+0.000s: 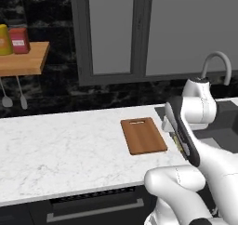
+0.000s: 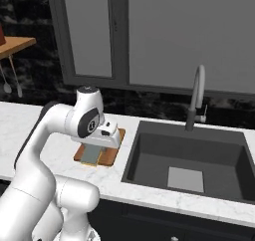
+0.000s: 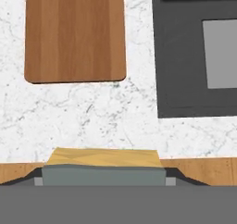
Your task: Pick up the sponge from the counter and clean the cutting board by briefly scrubbing or pressing down on the cutting board. Once finished, release the sponge.
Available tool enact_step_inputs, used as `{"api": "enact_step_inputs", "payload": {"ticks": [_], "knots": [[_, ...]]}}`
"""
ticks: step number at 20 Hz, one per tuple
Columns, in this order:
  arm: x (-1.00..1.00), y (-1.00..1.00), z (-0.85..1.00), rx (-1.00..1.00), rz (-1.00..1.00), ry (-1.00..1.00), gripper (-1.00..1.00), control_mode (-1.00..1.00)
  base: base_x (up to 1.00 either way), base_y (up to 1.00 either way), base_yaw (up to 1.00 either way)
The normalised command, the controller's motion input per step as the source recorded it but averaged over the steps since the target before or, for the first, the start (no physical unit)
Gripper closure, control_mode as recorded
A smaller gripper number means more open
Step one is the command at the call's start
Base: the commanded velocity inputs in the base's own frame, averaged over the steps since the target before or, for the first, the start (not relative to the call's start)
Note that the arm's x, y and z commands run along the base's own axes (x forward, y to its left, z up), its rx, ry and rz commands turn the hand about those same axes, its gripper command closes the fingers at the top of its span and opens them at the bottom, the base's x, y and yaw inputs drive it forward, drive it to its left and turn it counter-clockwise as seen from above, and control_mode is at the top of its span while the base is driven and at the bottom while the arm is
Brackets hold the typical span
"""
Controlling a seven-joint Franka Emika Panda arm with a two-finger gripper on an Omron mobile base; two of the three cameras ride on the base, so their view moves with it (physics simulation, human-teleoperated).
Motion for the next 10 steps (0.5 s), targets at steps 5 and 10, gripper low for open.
{"api": "enact_step_inputs", "payload": {"ticks": [5, 10], "knots": [[0.97, 0.0, 0.0, 0.0, 0.04, 0.0, 1.0, -1.0, 0.0, 0.0, 0.0], [1.0, 0.02, 0.0, 0.0, 0.03, 0.0, 1.0, -1.0, 0.0, 0.0, 0.0]]}}
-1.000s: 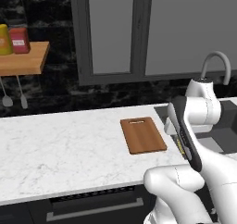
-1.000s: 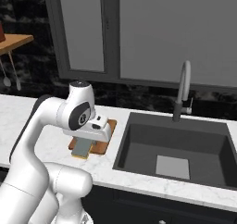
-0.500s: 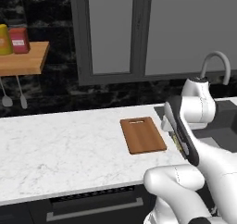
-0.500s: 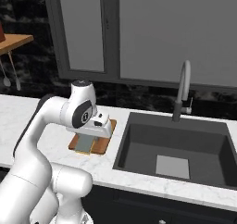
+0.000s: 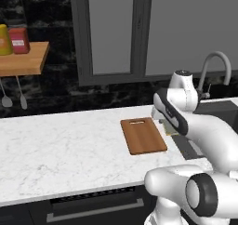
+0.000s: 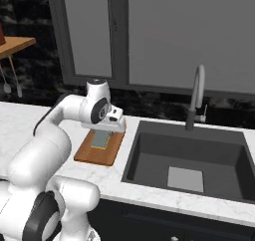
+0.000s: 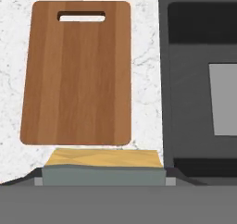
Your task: Pick up the sponge from the counter and clean the cutting board by briefly scrubbing or pressing down on the cutting board. Once finished, release the sponge.
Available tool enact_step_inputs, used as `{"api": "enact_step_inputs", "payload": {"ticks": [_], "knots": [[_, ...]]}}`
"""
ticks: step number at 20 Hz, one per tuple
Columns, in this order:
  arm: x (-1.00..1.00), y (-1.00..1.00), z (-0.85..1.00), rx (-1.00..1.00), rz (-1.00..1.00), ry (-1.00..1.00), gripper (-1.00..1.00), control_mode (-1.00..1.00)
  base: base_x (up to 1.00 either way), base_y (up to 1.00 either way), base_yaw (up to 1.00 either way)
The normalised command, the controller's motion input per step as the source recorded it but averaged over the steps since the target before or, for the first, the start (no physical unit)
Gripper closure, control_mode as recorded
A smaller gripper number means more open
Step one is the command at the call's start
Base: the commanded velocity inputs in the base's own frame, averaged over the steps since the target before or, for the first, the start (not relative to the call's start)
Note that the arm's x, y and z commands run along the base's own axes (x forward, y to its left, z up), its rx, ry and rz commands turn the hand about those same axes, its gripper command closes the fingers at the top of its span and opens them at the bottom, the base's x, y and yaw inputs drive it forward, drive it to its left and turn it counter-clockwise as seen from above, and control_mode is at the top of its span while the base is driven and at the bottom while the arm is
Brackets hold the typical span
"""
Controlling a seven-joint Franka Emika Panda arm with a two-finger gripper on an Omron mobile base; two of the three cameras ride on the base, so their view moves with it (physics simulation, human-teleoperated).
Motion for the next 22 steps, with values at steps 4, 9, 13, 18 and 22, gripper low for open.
{"api": "enact_step_inputs", "payload": {"ticks": [4, 9, 13, 18, 22], "knots": [[1.0, 0.02, 0.0, 0.0, 0.05, 0.0, 1.0, -1.0, 0.0, 0.0, 0.0], [0.98, 0.0, -0.19, 0.0, 0.03, 0.03, 1.0, -1.0, 0.0, 0.0, 0.0], [0.78, -0.01, -0.45, 0.0, 0.02, 0.08, 1.0, -1.0, 0.0, 0.0, 0.0], [0.35, 0.0, -0.48, 0.0, 0.0, 0.01, 1.0, -1.0, 0.0, 0.0, 0.0], [0.19, 0.0, -0.66, 0.0, 0.0, 0.0, 1.0, -1.0, 0.0, 0.0, 0.0]]}}
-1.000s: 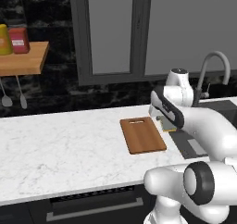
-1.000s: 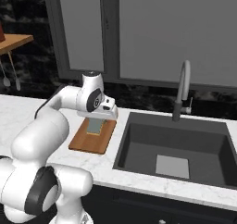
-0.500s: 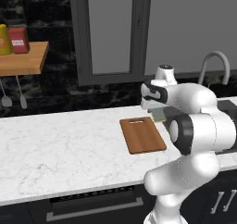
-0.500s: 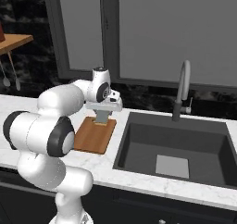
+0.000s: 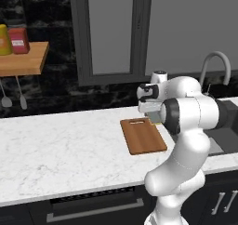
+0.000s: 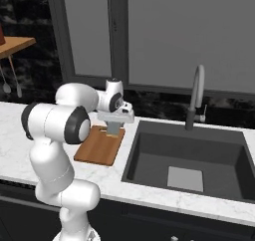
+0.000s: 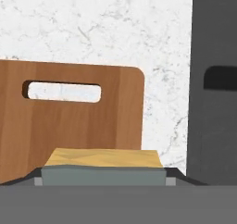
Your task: Pick up the sponge from the counter and clean the cutting board by briefly scrubbing or pressing down on the cutting board. Once finished, release the sponge.
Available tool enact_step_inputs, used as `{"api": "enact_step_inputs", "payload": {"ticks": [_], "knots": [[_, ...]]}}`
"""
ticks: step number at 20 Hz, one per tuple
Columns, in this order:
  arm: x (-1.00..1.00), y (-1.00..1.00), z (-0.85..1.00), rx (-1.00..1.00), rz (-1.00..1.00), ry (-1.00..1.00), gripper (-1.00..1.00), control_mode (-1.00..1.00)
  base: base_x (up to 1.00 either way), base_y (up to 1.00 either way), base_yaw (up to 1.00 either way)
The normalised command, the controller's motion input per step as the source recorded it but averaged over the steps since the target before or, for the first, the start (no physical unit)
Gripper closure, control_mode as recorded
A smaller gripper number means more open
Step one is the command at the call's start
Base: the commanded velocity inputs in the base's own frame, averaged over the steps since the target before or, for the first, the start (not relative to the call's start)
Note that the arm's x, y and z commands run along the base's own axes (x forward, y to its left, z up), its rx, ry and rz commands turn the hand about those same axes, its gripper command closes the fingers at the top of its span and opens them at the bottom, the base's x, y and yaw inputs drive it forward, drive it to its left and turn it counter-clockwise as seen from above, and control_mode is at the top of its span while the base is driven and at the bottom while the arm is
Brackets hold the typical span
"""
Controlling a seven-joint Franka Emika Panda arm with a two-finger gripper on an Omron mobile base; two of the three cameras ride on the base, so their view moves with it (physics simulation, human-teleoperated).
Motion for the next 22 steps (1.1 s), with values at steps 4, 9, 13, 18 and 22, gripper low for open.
{"api": "enact_step_inputs", "payload": {"ticks": [4, 9, 13, 18, 22], "knots": [[0.09, 0.0, -0.62, 0.0, 0.0, 0.01, 1.0, -1.0, 0.0, 0.0, 0.0], [0.09, 0.0, -0.53, 0.0, 0.0, 0.0, 1.0, -1.0, 0.0, 0.0, 0.0], [0.04, 0.0, -0.59, 0.0, 0.0, 0.0, 1.0, -1.0, 0.0, 0.0, 0.0], [0.0, 0.0, -0.64, 0.0, 0.0, 0.0, 1.0, -1.0, 0.0, 0.0, 0.0], [0.0, 0.0, -0.65, 0.0, -0.02, 0.0, 1.0, -1.0, 0.0, 0.0, 0.0]]}}
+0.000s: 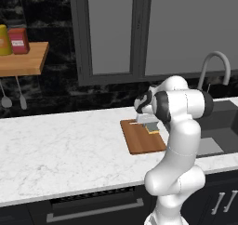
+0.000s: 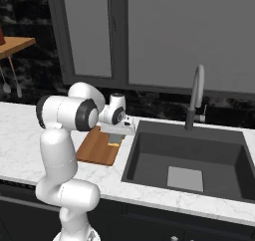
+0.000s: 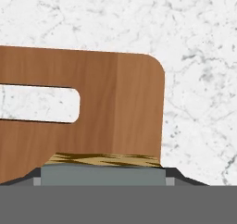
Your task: Pick up the sponge from the counter and clean the cutting board by briefly scrubbing or pressing down on the cutting board. Once finished, release the sponge.
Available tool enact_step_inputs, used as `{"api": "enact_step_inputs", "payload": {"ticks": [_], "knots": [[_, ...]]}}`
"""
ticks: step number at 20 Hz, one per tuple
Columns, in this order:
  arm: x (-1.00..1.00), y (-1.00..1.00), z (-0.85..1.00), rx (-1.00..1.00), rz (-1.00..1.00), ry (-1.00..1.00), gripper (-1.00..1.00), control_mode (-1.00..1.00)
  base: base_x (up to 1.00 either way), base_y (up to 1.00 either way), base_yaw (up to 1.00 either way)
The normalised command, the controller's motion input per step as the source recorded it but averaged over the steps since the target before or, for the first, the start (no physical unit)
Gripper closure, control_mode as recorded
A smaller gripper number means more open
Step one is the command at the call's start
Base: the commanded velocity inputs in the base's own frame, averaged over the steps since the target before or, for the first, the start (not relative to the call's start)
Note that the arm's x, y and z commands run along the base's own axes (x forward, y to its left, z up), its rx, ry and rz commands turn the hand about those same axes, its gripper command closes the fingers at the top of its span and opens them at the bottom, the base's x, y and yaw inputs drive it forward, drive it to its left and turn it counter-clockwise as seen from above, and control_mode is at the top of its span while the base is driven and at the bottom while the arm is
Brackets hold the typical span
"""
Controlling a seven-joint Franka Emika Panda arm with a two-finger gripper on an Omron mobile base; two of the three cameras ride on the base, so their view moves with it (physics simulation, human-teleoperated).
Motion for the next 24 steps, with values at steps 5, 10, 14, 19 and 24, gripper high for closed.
{"api": "enact_step_inputs", "payload": {"ticks": [5, 10, 14, 19, 24], "knots": [[0.0, 0.0, -0.58, 0.0, -0.02, 0.0, 1.0, -1.0, 0.0, 0.0, 0.0], [-0.14, 0.0, -0.56, 0.0, -0.01, 0.0, 1.0, -1.0, 0.0, 0.0, 0.0], [-0.33, 0.0, -0.56, 0.0, -0.02, 0.0, 1.0, -1.0, 0.0, 0.0, 0.0], [-0.48, 0.0, -0.57, 0.0, -0.02, 0.0, 1.0, -1.0, 0.0, 0.0, 0.0], [-0.66, 0.0, -0.58, 0.0, -0.02, -0.02, 1.0, -1.0, 0.0, 0.0, 0.0]]}}
